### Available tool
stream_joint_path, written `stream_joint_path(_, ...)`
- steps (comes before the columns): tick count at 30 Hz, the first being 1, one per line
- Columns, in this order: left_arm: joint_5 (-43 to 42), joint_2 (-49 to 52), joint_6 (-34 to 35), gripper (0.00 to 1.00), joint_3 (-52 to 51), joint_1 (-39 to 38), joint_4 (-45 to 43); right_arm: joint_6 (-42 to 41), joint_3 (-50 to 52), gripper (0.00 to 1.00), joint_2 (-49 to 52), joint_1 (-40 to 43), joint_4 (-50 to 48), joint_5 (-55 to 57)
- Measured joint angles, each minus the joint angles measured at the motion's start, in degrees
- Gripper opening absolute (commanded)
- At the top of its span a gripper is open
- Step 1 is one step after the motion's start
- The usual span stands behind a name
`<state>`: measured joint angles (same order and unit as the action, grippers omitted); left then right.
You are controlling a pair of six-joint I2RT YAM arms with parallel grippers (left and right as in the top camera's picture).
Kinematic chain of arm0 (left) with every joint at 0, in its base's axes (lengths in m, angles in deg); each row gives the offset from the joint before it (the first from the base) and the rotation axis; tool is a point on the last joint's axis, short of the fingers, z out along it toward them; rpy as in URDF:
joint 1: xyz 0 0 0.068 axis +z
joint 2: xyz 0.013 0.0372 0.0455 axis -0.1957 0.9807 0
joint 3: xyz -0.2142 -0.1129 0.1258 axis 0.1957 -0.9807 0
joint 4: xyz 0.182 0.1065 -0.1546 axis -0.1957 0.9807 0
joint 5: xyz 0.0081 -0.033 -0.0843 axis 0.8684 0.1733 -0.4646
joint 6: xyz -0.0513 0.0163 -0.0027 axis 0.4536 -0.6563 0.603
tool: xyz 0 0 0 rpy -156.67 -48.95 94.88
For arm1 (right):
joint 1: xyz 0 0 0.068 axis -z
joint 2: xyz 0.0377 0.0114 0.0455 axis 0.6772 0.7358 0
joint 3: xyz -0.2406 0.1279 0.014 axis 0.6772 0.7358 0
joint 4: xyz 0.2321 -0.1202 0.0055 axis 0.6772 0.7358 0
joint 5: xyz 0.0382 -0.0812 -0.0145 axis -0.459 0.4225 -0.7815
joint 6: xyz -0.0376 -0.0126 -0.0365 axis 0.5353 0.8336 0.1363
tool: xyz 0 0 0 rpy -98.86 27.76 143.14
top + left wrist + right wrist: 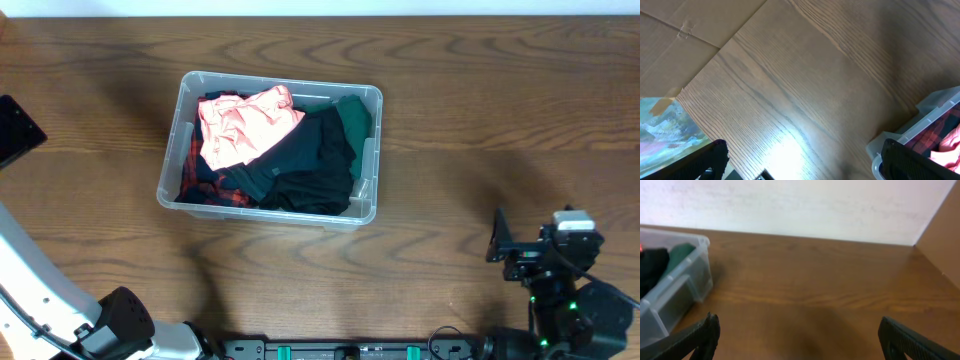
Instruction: Pack container
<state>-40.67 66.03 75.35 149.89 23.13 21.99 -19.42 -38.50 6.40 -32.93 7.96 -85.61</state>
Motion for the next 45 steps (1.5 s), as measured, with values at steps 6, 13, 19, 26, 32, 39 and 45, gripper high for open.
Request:
stream_joint_path(6,0.00,0.00,-0.02,0.98,0.00,0.00,0.00,0.00,8.02,0.99,-6.49,0.00,0.15,-0.04)
stream_joint_path(13,0.00,0.00,0.00,0.98,0.00,0.00,0.00,0.00,14.38,0.99,-8.59,0.00,0.09,-0.17)
stream_joint_path(19,0.00,0.00,0.00,0.98,0.00,0.00,0.02,0.00,19.30,0.99,-8.59,0.00,0.00,-0.76)
stream_joint_path(26,0.00,0.00,-0.02,0.98,0.00,0.00,0.02,0.00,20.04,0.99,-8.59,0.00,-0.22,-2.62)
stream_joint_path(32,0.00,0.00,0.00,0.98,0.00,0.00,0.02,0.00,20.04,0.99,-8.59,0.00,-0.22,-2.91)
stream_joint_path(39,0.00,0.00,0.00,0.98,0.00,0.00,0.02,0.00,20.04,0.99,-8.59,0.00,-0.22,-2.93)
stream_joint_path(45,0.00,0.00,-0.02,0.98,0.00,0.00,0.00,0.00,20.04,0.99,-8.59,0.00,-0.22,-2.93)
